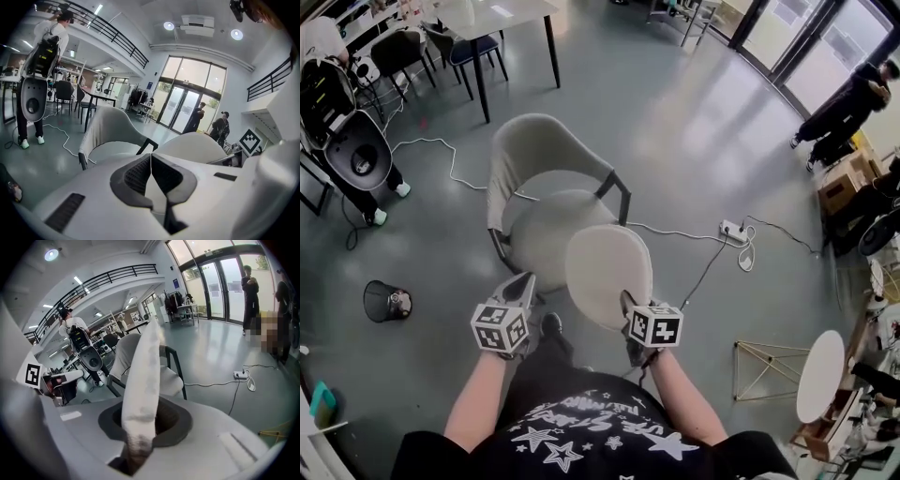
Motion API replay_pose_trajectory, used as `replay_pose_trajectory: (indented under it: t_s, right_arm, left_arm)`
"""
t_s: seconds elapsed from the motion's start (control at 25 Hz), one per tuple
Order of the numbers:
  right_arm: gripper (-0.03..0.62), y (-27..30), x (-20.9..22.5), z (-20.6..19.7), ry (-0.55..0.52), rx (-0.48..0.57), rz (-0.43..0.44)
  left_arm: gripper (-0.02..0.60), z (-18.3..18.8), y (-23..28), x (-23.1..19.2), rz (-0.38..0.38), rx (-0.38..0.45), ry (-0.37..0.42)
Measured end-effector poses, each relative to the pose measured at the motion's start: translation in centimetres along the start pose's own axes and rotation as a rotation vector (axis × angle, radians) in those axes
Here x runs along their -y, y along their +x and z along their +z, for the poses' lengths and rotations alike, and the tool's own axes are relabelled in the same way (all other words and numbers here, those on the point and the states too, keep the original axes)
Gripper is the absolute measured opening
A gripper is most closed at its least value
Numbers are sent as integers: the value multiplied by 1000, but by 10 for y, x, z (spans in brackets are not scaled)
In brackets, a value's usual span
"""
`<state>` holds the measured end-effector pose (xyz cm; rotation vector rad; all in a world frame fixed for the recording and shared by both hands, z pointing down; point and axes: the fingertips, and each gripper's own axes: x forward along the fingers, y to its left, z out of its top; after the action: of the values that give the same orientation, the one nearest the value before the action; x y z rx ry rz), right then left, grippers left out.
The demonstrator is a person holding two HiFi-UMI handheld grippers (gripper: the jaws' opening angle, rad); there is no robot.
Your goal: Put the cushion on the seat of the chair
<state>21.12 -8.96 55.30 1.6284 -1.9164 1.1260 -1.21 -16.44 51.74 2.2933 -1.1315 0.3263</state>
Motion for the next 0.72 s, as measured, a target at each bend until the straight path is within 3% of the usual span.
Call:
replay_pose_trajectory:
  t_s: [0.28, 0.72]
  right_arm:
    - [60, 54, -26, 32, -25, -51, -7]
    - [61, 115, -80, 58, -120, -153, 62]
  left_arm:
    - [14, 3, 27, -52, -14, -47, -41]
    - [14, -2, 50, -121, 4, -117, -69]
